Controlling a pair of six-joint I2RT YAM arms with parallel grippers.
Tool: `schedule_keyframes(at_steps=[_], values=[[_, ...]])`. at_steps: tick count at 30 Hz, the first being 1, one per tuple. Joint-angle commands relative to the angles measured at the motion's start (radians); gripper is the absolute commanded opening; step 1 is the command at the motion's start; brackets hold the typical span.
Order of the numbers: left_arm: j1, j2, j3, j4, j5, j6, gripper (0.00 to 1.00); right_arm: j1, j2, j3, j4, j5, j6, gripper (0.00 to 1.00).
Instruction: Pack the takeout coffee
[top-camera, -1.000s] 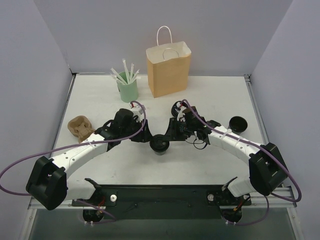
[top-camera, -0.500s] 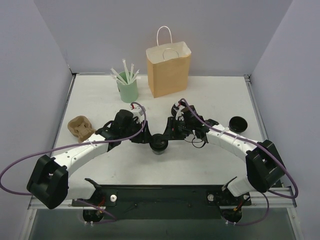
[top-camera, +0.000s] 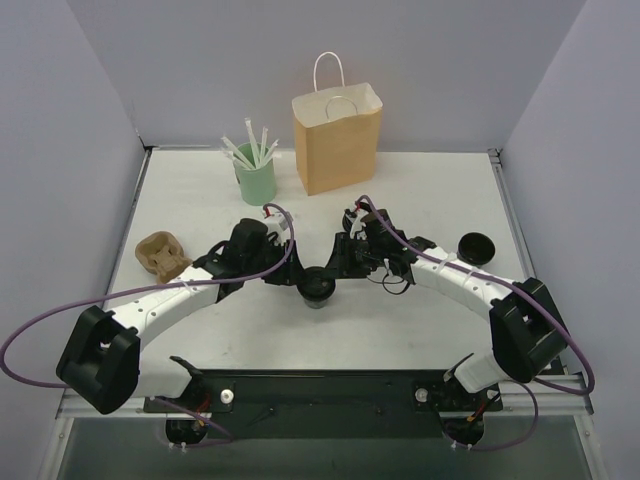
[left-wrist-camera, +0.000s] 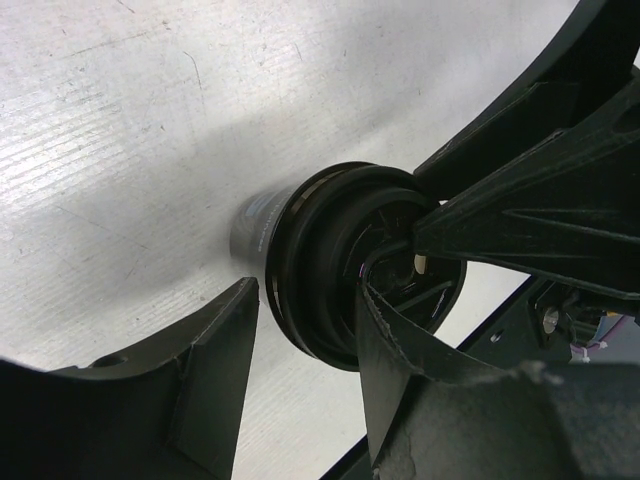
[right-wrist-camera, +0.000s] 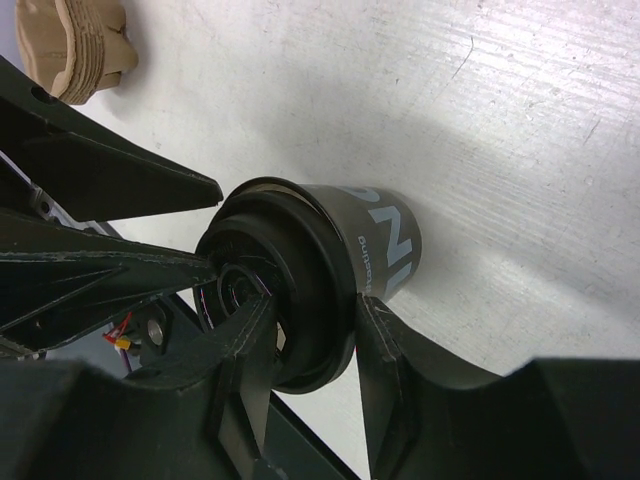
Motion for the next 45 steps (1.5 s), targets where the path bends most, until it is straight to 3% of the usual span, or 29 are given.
schedule_keyframes(at_steps=[1,7,12,27,40,45], values=[[0.007,-0.009,0.004,0.01,-0.008,0.021,0.52,-0.005,0.005,0.042,-0.022,0.027,-0.022,0.32],[0.007,-0.026,0.02,-0.009,-0.019,0.019,0.52,-0.003,-0.012,0.065,-0.073,0.035,-0.03,0.31],[0.007,-0.032,0.03,-0.009,-0.011,0.014,0.5,-0.003,-0.003,0.085,-0.108,0.043,-0.033,0.46],[0.007,-0.035,0.043,-0.025,-0.009,0.019,0.49,-0.005,-0.028,0.131,-0.212,0.082,-0.027,0.46],[0.005,-0.032,0.049,-0.025,-0.006,0.014,0.49,0.002,-0.057,0.137,-0.246,0.09,-0.032,0.26],[0.005,-0.034,0.049,-0.022,-0.002,0.008,0.49,0.006,-0.055,0.143,-0.252,0.087,-0.032,0.23]])
